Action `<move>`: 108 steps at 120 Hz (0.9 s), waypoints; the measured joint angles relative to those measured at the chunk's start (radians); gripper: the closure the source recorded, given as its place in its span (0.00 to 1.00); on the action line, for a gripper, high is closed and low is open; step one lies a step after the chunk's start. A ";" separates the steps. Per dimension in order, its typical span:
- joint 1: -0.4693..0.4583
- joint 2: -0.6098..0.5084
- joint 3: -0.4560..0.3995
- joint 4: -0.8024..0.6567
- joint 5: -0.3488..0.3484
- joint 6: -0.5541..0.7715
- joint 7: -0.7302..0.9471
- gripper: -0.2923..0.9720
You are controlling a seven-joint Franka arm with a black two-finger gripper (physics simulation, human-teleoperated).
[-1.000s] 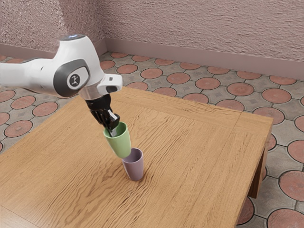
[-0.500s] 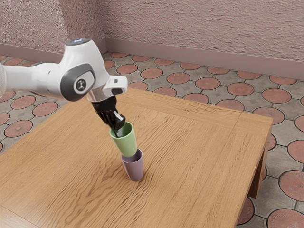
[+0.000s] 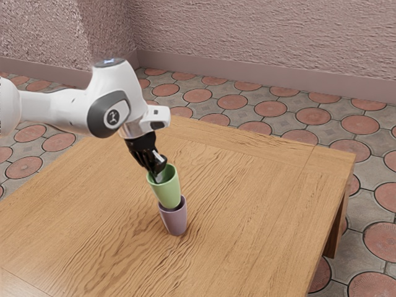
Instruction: Place the left cup onto the right cup
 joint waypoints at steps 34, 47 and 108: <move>-0.001 0.024 0.001 0.002 -0.007 0.011 -0.001 0.85; -0.001 0.030 0.001 0.002 -0.017 0.018 0.002 0.77; -0.001 -0.023 0.001 0.001 -0.025 0.012 0.021 0.29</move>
